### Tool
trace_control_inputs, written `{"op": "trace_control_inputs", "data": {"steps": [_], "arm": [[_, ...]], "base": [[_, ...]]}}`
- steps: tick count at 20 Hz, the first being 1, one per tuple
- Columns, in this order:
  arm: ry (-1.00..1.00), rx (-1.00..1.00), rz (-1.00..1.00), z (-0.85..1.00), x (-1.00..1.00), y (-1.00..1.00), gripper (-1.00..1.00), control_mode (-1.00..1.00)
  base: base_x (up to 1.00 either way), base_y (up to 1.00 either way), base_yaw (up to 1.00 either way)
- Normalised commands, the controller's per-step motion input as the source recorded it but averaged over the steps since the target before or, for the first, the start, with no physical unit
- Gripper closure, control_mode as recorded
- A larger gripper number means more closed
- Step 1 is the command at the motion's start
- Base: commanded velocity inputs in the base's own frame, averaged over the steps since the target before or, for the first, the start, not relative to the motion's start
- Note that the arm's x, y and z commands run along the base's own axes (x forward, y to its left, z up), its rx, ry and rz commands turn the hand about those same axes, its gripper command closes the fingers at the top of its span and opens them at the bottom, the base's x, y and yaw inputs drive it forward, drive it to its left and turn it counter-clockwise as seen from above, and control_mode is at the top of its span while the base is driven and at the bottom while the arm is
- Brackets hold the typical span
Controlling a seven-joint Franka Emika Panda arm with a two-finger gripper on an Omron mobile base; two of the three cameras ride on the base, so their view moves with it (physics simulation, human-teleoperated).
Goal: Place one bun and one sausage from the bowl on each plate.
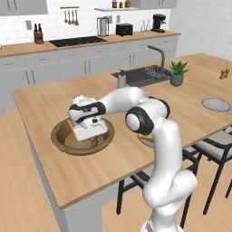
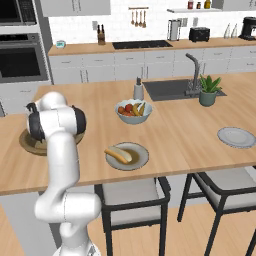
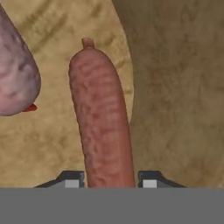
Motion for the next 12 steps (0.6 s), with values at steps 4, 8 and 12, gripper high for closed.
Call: {"op": "trace_control_inputs", "data": {"steps": [4, 8, 12], "arm": [[-0.01, 0.08, 0.0, -0.03, 0.0, -0.29, 1.0, -1.0], [-0.06, 0.03, 0.0, 0.65, -0.06, 0.09, 1.0, -1.0], [-0.2, 0.0, 0.0, 0.99, -0.2, 0.27, 1.0, -1.0]], "base": [[0.0, 0.0, 0.0], [0.0, 0.0, 0.0], [0.0, 0.0, 0.0]]}}
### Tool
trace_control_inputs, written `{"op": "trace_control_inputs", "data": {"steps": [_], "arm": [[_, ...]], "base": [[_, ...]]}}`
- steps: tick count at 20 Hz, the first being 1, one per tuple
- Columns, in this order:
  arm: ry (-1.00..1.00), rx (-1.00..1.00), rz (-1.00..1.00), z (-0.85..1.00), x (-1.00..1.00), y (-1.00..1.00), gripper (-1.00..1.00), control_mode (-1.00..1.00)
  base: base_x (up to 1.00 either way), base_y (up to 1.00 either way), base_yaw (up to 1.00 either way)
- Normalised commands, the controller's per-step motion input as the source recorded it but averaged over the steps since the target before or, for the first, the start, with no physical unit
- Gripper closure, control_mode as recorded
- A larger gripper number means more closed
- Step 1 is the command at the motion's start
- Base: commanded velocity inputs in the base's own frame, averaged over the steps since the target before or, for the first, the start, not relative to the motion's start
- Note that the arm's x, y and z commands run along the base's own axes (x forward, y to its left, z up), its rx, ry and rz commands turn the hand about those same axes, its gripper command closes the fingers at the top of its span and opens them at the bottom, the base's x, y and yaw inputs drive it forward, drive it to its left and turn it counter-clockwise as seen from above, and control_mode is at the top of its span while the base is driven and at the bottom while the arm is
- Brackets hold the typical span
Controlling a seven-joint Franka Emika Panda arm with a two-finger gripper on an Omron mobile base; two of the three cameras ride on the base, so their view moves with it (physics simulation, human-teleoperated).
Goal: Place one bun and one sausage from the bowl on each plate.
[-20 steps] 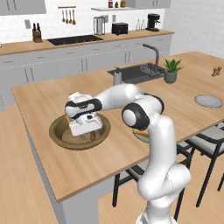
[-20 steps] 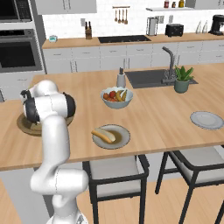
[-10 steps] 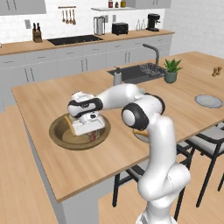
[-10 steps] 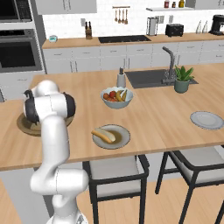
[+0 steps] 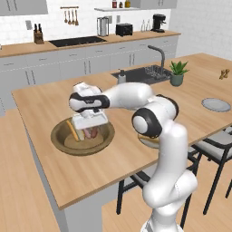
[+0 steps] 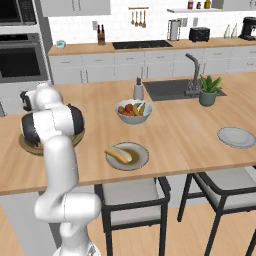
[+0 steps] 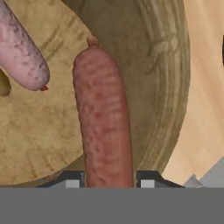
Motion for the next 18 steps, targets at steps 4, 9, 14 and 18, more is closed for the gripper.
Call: {"op": "trace_control_inputs", "data": {"steps": [4, 9, 14, 18], "arm": [[-0.26, 0.06, 0.0, 0.74, -0.27, -0.17, 1.0, -1.0], [-0.22, 0.14, -0.05, 0.43, -0.17, -0.86, 1.0, -1.0], [-0.15, 0.18, -0.03, 0.31, -0.12, -1.0, 1.0, -1.0], [-0.09, 0.1, 0.0, 0.06, -0.06, -1.0, 1.0, -1.0]], "base": [[0.0, 0.0, 0.0], [0.0, 0.0, 0.0], [0.0, 0.0, 0.0], [0.0, 0.0, 0.0]]}}
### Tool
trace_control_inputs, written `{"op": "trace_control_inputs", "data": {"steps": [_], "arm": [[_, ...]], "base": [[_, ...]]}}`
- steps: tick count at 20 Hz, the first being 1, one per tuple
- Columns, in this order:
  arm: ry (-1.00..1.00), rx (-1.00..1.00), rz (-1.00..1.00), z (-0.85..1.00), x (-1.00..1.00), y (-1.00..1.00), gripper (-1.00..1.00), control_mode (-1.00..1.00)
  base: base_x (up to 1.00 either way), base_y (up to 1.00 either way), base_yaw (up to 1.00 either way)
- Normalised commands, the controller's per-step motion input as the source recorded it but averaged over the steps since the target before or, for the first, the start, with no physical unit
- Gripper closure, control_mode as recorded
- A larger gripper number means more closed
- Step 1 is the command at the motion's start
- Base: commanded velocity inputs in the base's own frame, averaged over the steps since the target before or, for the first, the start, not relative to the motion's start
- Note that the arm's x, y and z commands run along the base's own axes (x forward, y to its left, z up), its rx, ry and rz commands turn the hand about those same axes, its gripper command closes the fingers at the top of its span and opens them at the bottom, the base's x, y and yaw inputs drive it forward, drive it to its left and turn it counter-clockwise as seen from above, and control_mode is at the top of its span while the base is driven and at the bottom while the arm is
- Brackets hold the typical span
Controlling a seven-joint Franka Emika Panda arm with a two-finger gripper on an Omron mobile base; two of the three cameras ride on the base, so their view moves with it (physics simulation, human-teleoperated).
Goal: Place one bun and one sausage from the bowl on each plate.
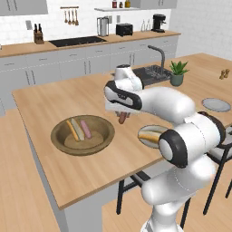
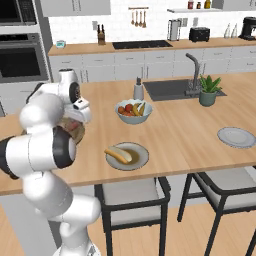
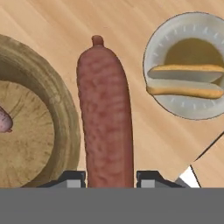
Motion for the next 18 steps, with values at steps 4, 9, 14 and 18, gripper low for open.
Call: {"op": "trace_control_inputs", "data": {"steps": [4, 9, 14, 18], "arm": [[-0.06, 0.02, 0.04, 0.0, -0.01, -1.0, 1.0, -1.0], [0.0, 0.0, 0.1, 0.0, -0.02, -1.0, 1.0, -1.0], [0.02, 0.0, 0.2, 0.0, -0.07, -0.86, 1.0, -1.0], [0.04, 0.0, 0.29, -0.14, -0.05, -0.58, 1.0, -1.0]], "base": [[0.0, 0.0, 0.0], [0.0, 0.0, 0.0], [0.0, 0.0, 0.0], [0.0, 0.0, 0.0]]}}
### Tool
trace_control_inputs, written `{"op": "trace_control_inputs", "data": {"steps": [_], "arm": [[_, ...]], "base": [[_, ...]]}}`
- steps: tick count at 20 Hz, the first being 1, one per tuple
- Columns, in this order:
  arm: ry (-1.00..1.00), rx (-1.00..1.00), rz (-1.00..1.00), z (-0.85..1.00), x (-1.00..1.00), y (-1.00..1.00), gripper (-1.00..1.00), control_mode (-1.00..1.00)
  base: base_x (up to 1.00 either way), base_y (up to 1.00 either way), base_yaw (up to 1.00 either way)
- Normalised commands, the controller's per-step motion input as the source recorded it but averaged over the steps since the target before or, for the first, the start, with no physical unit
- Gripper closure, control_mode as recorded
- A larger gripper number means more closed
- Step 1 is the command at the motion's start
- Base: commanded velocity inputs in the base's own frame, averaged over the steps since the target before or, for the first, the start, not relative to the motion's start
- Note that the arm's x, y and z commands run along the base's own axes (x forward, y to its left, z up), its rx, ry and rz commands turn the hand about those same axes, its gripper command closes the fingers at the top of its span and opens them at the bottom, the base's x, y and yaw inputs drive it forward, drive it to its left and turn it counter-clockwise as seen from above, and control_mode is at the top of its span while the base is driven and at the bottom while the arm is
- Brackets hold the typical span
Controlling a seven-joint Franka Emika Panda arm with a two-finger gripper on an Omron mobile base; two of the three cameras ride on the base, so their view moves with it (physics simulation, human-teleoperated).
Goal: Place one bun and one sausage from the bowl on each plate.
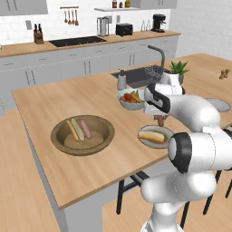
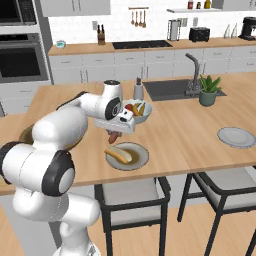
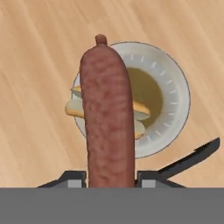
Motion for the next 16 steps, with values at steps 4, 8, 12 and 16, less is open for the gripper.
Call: {"op": "trace_control_inputs", "data": {"steps": [4, 8, 12, 16], "arm": [[0.06, 0.01, 0.32, -0.39, 0.0, -0.46, 1.0, -1.0], [0.01, 0.05, 0.36, -0.3, 0.0, -0.44, 1.0, -1.0], [0.0, 0.02, 0.35, -0.15, 0.0, -0.47, 1.0, -1.0], [0.03, 0.0, 0.3, -0.34, 0.0, -0.23, 1.0, -1.0]], "base": [[0.0, 0.0, 0.0], [0.0, 0.0, 0.0], [0.0, 0.0, 0.0], [0.0, 0.0, 0.0]]}}
